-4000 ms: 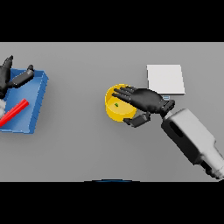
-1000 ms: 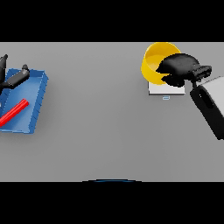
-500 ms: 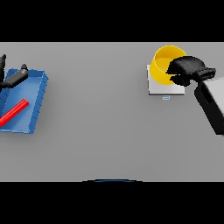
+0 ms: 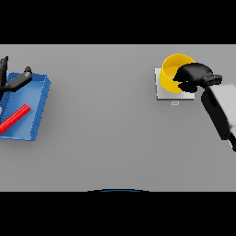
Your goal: Pick up the red beaker and tilt it to pour out 1 green nut into yellow bowl. Pick up the yellow bowl and place it on the metallic measuring scale.
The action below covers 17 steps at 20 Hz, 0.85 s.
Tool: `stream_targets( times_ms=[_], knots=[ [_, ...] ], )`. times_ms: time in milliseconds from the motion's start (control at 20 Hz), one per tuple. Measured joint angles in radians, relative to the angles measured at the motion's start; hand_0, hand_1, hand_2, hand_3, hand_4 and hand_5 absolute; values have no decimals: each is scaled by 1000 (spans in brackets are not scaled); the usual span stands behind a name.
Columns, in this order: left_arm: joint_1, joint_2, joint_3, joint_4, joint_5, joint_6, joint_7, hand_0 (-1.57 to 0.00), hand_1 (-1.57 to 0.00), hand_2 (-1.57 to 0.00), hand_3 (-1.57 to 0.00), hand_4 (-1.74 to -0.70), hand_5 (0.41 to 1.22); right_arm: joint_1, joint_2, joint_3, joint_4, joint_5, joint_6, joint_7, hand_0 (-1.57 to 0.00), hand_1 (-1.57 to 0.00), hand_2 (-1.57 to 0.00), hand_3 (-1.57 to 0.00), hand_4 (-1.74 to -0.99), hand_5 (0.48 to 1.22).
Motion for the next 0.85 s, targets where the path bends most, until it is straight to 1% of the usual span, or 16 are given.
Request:
stream_targets(
  times_ms=[50, 100, 150, 200, 250, 300, 350, 400, 450, 500, 600, 650, 700, 750, 850],
  knots=[
    [-5, 7, 4, 3, 3, -9, 0, 1, 1, 1, 1, -813, 745, -12, 0, -3, 15, -5, 10, 3, -1543, -1443, -1496, -1022, -1659, 1221],
    [-1, 6, 2, -4, 4, -6, 3, 1, 1, 1, 1, -812, 745, -13, 5, -7, 24, -8, 15, 11, -1525, -1350, -1348, -907, -1596, 1134],
    [-2, -5, 0, 7, 3, -3, 2, 1, 1, 1, 1, -812, 744, -18, 6, -11, 33, -14, 22, 16, -1219, -1083, -1132, -824, -1548, 1053],
    [-12, -11, -2, 21, -1, -6, 6, 1, 1, 1, 1, -815, 744, -13, 5, -13, 28, -20, 30, 13, -975, -866, -954, -762, -1504, 983],
    [-12, -15, -2, 24, -2, -1, 4, 1, 1, 1, 1, -812, 745, -20, 14, -15, 41, -20, 32, 20, -780, -692, -810, -711, -1470, 928],
    [-19, -18, -1, 37, -3, -5, 6, 1, 1, 1, 1, -809, 742, -20, 10, -15, 44, -20, 34, 12, -624, -554, -694, -670, -1444, 887],
    [-26, -17, -4, 40, -1, -6, 6, 1, 1, 1, 1, -805, 740, -13, 12, -11, 34, -22, 43, 14, -499, -443, -597, -635, -1425, 851],
    [-18, -19, -6, 45, -3, -5, -6, 1, 1, 1, 1, -806, 738, -16, 11, -13, 42, -23, 46, 14, -399, -354, -518, -604, -1410, 821],
    [-18, -11, -3, 39, 0, -9, -4, 1, 1, 1, 1, -809, 739, -26, 11, -12, 54, -20, 47, 8, -319, -283, -449, -572, -1397, 799],
    [-23, -24, -4, 53, 2, -12, -9, 1, 1, 1, 1, -810, 739, -32, 16, -11, 66, -18, 49, 2, -255, -226, -390, -541, -1385, 780],
    [-31, -29, -7, 52, -1, -8, 4, 1, 1, 1, 1, -812, 736, -52, 23, -6, 86, -10, 48, -11, -163, -144, -288, -475, -1356, 755],
    [-28, -17, -6, 41, 6, -7, 5, 1, 1, 1, 1, -809, 736, -46, 19, 4, 88, -5, 50, -35, -130, -115, -244, -442, -1346, 746],
    [-37, -25, -9, 56, -1, -7, 2, 1, 1, 1, 1, -812, 734, -46, 14, 9, 89, -1, 53, -48, -104, -92, -207, -413, -1336, 741],
    [-31, -24, -5, 59, 4, -8, -11, 1, 1, 1, 1, -816, 733, -40, 19, 13, 89, 3, 49, -43, -83, -73, -173, -387, -1325, 737],
    [-22, -24, -2, 56, 12, -8, -9, 1, 1, 1, 1, -821, 734, -53, 19, 17, 101, 9, 58, -36, -53, -47, -115, -348, -1308, 733]
  ],
)
